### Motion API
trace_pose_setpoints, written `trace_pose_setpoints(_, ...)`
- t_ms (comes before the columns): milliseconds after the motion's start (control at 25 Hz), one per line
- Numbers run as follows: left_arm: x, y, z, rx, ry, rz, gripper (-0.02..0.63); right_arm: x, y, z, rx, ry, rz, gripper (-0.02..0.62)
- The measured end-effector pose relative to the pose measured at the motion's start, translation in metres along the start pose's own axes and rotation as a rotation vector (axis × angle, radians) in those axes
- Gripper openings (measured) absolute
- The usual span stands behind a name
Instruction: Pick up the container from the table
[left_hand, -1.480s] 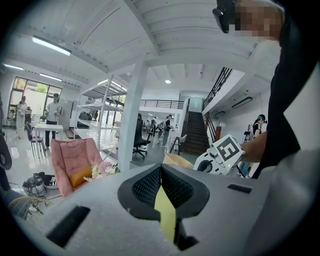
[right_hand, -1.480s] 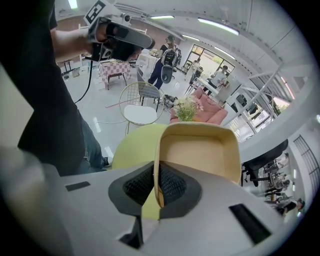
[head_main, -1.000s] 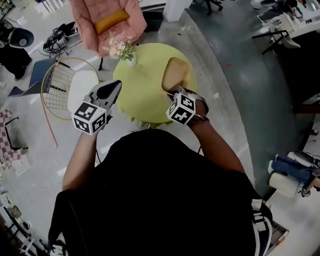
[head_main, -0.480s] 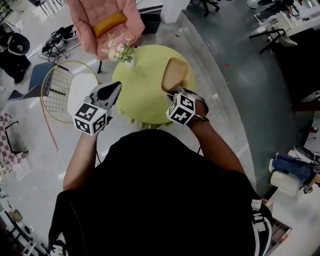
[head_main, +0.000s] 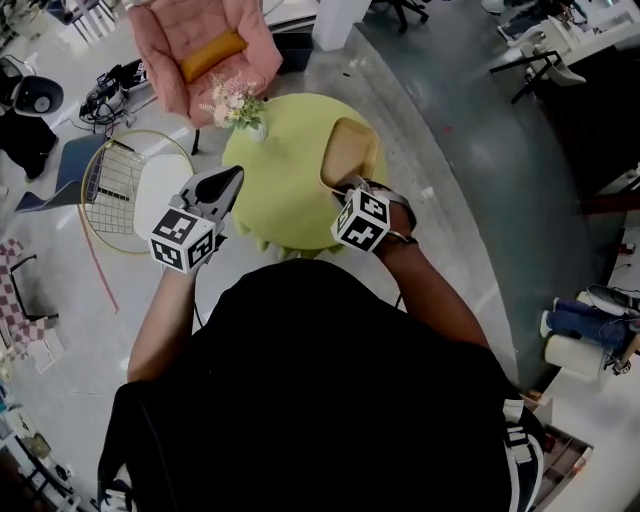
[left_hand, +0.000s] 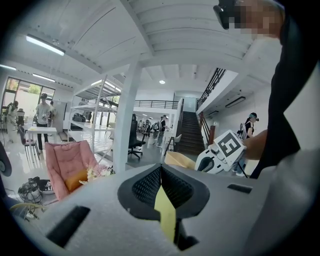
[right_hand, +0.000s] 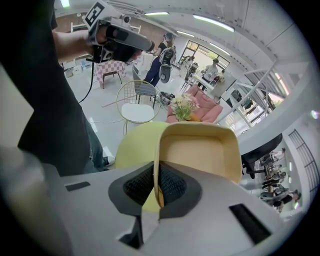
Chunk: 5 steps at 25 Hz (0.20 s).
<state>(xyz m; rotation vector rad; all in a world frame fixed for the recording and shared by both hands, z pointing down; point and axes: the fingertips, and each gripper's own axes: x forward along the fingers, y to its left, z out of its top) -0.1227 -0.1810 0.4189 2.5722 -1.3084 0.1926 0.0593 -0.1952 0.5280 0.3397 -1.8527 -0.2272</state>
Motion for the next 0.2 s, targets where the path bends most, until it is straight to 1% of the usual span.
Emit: trace_pose_setpoints(200, -0.0025, -0.0064, 0.0008, 0.009, -0.004, -0.014, 0.017, -0.0077, 0.0037, -0.0016, 0.007, 0.003, -0.015, 0.018)
